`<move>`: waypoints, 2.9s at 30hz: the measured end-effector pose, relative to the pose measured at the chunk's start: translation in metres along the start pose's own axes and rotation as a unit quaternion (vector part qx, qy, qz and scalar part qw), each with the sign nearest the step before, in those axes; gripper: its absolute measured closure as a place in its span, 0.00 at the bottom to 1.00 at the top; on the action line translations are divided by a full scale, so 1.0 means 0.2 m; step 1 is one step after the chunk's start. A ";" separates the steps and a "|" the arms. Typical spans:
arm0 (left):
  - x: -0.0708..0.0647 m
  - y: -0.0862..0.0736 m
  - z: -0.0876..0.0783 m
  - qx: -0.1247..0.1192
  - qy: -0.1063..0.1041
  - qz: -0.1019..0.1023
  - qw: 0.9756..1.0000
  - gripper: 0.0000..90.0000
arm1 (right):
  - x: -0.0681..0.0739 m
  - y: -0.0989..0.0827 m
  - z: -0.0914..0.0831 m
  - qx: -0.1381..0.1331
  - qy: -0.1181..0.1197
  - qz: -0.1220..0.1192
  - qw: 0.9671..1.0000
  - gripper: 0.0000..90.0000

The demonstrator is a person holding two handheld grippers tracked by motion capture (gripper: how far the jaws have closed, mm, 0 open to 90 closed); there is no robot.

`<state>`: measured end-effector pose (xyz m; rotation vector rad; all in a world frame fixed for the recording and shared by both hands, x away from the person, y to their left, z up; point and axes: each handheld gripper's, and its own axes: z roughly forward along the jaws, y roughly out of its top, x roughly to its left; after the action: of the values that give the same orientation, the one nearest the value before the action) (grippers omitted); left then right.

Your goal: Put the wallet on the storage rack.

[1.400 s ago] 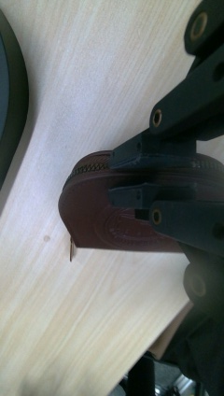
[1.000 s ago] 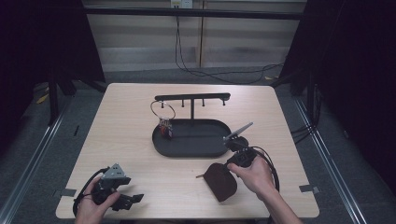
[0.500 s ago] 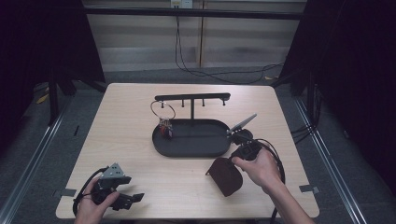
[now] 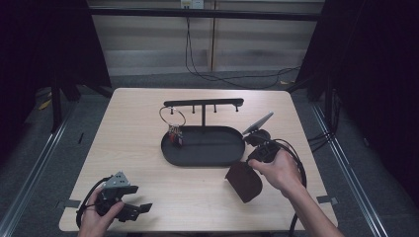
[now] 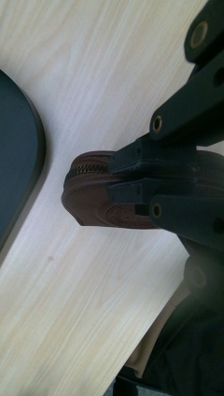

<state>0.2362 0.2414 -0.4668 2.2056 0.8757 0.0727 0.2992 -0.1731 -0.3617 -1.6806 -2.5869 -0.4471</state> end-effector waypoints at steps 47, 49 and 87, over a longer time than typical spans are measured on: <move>0.00 0.00 0.00 0.006 -0.003 -0.006 1.000 0.19 | -0.11 0.38 -0.20 0.003 -0.116 0.056 0.992 0.93; 0.00 0.00 0.00 0.004 -0.002 -0.007 1.000 0.19 | -0.11 0.40 -0.20 0.000 -0.114 0.058 0.992 0.93; 0.01 -0.01 -0.01 0.007 0.000 -0.005 1.000 0.19 | -0.24 0.53 0.11 -0.076 0.030 0.110 0.990 0.93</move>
<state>0.2367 0.2447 -0.4674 2.2140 0.8888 0.0628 0.4179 -0.1694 -0.3673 -1.9401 -2.3424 -0.6872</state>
